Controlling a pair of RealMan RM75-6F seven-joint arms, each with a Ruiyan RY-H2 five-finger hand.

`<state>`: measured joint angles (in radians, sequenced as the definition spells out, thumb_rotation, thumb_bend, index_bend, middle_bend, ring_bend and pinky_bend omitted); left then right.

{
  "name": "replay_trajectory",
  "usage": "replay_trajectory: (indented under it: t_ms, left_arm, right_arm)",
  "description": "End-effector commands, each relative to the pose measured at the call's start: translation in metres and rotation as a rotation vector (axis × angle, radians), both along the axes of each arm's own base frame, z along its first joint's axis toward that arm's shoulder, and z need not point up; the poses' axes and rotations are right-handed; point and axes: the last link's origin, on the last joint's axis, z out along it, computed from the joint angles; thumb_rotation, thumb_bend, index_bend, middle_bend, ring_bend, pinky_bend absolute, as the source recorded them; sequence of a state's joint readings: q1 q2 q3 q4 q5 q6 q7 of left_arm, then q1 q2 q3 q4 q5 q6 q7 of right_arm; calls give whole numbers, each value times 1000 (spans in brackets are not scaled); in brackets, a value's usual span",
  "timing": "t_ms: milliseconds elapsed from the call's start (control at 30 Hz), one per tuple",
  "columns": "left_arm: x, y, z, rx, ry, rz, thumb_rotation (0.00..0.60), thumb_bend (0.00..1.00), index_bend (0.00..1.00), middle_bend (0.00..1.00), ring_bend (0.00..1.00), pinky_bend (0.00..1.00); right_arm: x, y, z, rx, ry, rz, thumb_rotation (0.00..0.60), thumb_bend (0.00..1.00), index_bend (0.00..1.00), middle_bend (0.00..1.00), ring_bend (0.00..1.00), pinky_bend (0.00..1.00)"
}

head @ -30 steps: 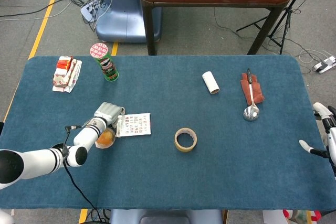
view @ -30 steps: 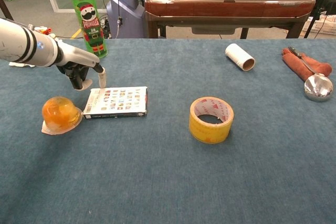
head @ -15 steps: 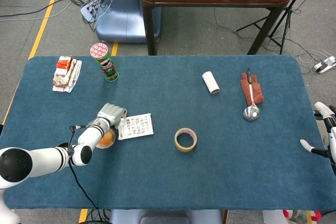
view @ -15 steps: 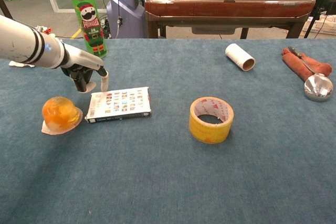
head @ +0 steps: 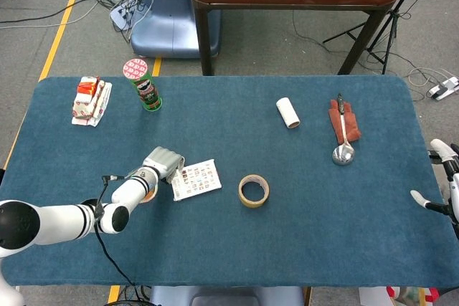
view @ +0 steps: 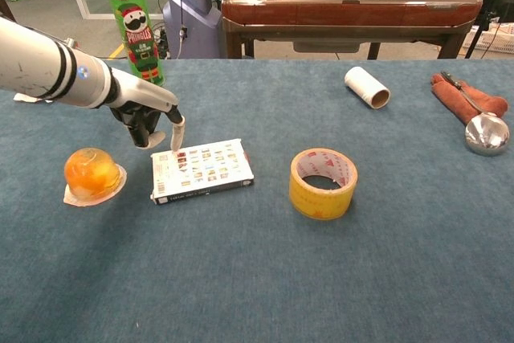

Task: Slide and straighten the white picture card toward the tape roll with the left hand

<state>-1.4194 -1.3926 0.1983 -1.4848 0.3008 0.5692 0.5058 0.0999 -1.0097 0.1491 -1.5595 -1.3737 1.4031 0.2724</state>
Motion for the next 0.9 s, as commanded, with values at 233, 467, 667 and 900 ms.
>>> replay_trajectory:
  t_ms: [233,467,667,900]
  left_arm:
    - [9,-9,0,-25,-37,-32,600,712,422,1000,1000,1000]
    - [10,-2,1,28,-78,-39,600,712,312,1000,1000,1000]
    - [2,1,-4,29,-42,-17,600,713,228,1000,1000,1000]
    - [-1,-1,-12,12,1,-10,600,712,197,1000,1000,1000]
  right_arm:
    - [1,1,2,-5,-3,4,600,131,111,125,7,196]
    - [1,1,1,-2,-2,4,600,131,111,125,7,196]
    - [1,1,1,-1,-1,4,600,131,111,125,7,196]
    - [0,0,0,1,-1,0,600,131,111,125,7,196]
